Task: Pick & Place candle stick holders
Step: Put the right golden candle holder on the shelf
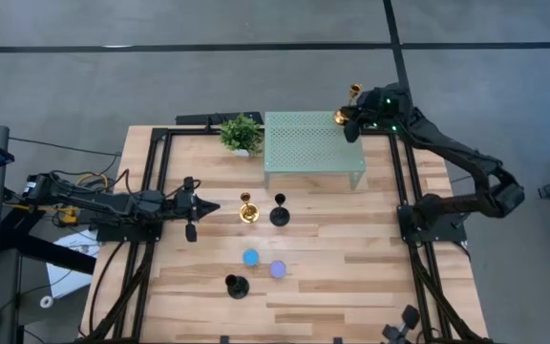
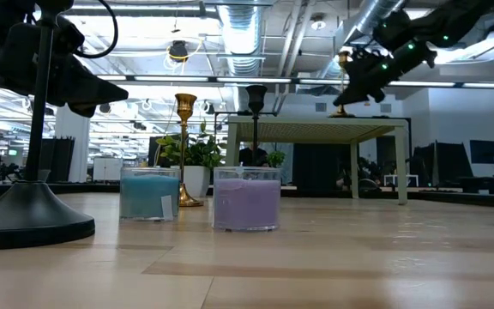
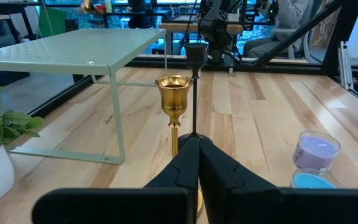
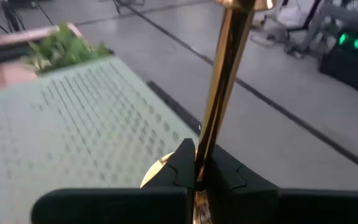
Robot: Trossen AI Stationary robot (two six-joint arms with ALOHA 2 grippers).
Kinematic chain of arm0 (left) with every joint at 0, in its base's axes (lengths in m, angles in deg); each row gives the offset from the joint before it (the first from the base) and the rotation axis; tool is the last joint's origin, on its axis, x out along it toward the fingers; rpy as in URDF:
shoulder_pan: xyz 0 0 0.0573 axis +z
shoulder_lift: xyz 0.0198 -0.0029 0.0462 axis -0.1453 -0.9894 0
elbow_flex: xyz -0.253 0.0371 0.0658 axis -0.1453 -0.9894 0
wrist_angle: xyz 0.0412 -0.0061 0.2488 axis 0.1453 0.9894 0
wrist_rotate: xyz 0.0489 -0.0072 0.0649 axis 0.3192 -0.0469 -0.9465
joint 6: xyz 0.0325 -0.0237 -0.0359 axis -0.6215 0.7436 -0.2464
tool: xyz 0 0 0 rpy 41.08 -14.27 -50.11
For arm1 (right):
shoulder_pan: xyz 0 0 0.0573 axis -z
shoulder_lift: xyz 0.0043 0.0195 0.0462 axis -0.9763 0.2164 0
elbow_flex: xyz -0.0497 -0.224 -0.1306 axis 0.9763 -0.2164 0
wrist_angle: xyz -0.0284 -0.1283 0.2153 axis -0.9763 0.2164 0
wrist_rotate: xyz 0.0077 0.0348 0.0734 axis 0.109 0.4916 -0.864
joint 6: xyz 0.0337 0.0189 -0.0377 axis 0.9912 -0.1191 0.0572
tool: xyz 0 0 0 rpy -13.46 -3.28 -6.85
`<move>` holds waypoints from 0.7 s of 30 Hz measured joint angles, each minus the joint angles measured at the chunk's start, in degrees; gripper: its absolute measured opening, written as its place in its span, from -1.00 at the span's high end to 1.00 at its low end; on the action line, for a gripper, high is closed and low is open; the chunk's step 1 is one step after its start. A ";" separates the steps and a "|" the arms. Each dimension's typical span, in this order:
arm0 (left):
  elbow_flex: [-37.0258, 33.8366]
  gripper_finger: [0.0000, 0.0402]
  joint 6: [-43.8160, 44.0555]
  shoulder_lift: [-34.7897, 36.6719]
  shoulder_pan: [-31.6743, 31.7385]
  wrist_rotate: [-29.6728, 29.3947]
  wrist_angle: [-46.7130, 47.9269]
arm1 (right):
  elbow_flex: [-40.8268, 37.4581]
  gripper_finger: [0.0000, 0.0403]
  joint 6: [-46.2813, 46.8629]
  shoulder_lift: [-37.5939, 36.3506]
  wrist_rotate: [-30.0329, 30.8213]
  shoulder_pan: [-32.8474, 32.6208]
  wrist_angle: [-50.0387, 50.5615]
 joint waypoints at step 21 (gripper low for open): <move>0.01 0.96 -0.01 0.00 0.00 0.00 -0.02 | -3.18 0.98 2.09 3.12 -2.74 1.91 -3.88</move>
